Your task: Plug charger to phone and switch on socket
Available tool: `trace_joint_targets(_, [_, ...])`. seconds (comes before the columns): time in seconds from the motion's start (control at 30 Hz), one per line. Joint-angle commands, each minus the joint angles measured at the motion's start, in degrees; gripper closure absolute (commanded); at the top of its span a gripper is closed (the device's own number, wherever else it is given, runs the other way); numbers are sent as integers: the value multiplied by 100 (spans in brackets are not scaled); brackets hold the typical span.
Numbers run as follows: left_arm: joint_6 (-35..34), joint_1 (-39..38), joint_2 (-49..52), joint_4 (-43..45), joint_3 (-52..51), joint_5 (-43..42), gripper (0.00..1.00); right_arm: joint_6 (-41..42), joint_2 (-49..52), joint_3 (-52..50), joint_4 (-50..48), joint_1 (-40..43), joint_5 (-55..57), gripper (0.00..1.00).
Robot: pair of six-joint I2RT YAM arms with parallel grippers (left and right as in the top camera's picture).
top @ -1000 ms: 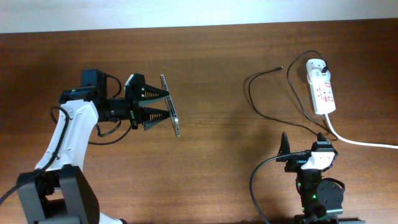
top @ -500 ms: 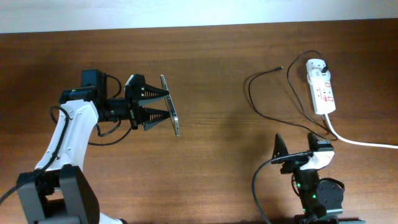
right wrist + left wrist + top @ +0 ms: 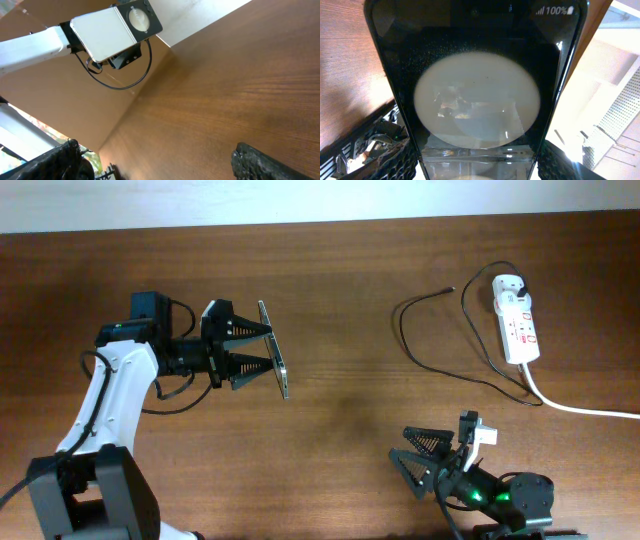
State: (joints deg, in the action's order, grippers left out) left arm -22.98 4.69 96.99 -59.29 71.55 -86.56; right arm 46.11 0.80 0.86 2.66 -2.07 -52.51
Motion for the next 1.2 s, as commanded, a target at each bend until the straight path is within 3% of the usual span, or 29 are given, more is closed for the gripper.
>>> trace_joint_targets(0.0, [-11,35,-13,-11,0,-197,48,-409,138,413,570,22,210,1])
trace_joint_targets(0.1, [-11,35,-13,-11,0,-195,48,-1287,975,1329,1600,22,807,1])
trace_joint_targets(0.23, [-11,35,-13,-11,0,-192,47,-2465,2885,3141,2736,20,1333,1])
trace_joint_targets(0.3, [-11,35,-13,-9,0,-142,48,-2590,3768,4081,3257,-20,1532,1])
trace_joint_targets(0.4, [-11,35,-13,-9,0,-52,47,-2636,4706,5117,3530,-640,1628,1])
trace_joint_targets(0.47, [-11,35,-13,-9,0,-52,49,-2632,5176,5547,3530,-1558,2170,1])
trace_joint_targets(0.6, [-11,35,-13,-9,0,-63,49,-2614,5490,5901,3316,-3248,3353,1])
trace_joint_targets(0.83, [-11,35,-13,-9,0,-61,49,-2621,5549,5899,2398,-4113,3305,1])
trace_joint_targets(0.97, [-9,35,-13,-9,0,-59,48,-2616,6070,5899,2076,-4951,5436,1])
trace_joint_targets(1.03, [-9,35,-13,-9,0,-46,48,-2612,6629,5899,1331,-5372,6426,9])
trace_joint_targets(1.13, [-9,35,-13,-9,0,-46,49,-2612,7342,5899,417,-5466,6693,15])
trace_joint_targets(1.17, [-9,35,-13,-9,0,-48,48,-2614,7576,5899,111,-5464,6697,24])
